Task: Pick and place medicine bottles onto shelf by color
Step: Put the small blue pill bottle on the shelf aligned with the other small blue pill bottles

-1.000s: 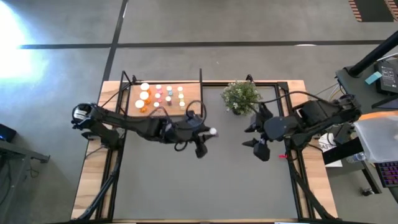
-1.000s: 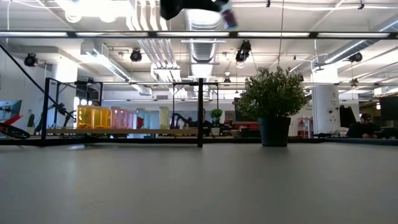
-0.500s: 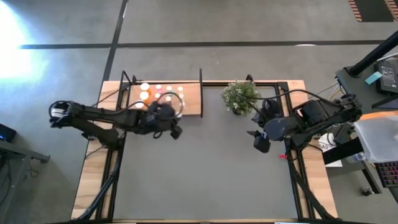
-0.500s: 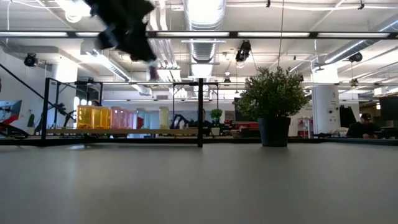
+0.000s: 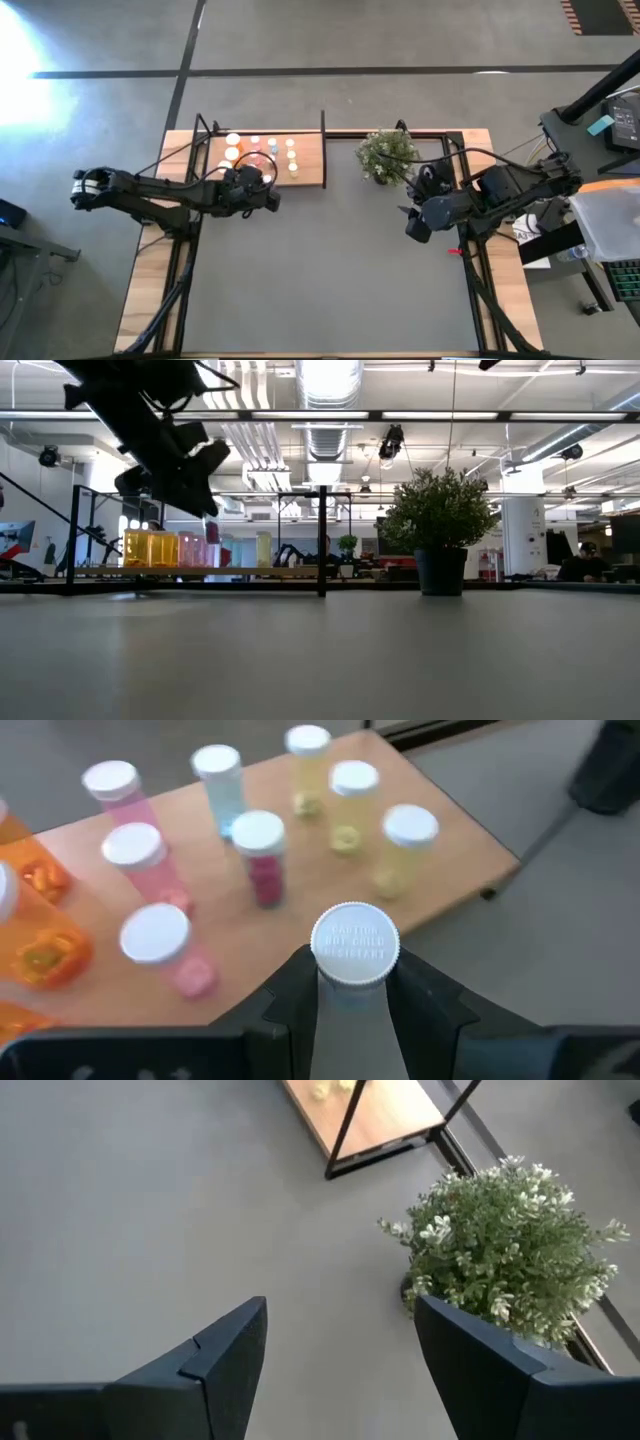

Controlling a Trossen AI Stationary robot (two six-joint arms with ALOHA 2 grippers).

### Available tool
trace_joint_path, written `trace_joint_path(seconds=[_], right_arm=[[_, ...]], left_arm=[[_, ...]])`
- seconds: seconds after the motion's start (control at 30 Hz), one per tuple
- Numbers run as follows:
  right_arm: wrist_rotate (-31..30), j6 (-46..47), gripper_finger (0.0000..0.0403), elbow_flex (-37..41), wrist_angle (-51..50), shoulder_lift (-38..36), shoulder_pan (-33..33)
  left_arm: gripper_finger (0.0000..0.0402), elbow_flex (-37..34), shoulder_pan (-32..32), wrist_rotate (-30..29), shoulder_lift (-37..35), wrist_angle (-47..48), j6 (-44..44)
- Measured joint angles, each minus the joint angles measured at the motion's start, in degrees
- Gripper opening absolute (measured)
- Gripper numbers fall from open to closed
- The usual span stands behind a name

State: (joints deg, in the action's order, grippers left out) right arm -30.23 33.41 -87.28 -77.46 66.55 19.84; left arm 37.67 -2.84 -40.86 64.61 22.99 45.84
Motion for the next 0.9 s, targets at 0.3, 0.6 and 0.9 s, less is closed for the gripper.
trace_joint_path(seconds=[0.3,0.6,0.9], right_arm=[[-1.5,0.1,0.0247,1.0,0.1,-0.4,0.0],[-2.4,1.3,0.0242,1.0,0.2,-0.7,0.0],[-2.4,1.2,0.0241,1.0,0.2,-0.8,0.0]], left_arm=[[0.0089,0.5,-6.2,3.0,7.0,-1.8,0.0],[0.0089,0.9,-7.4,3.1,11.0,-8.5,-3.3],[0.0089,0.9,-9.3,2.8,11.3,-8.8,-4.7]])
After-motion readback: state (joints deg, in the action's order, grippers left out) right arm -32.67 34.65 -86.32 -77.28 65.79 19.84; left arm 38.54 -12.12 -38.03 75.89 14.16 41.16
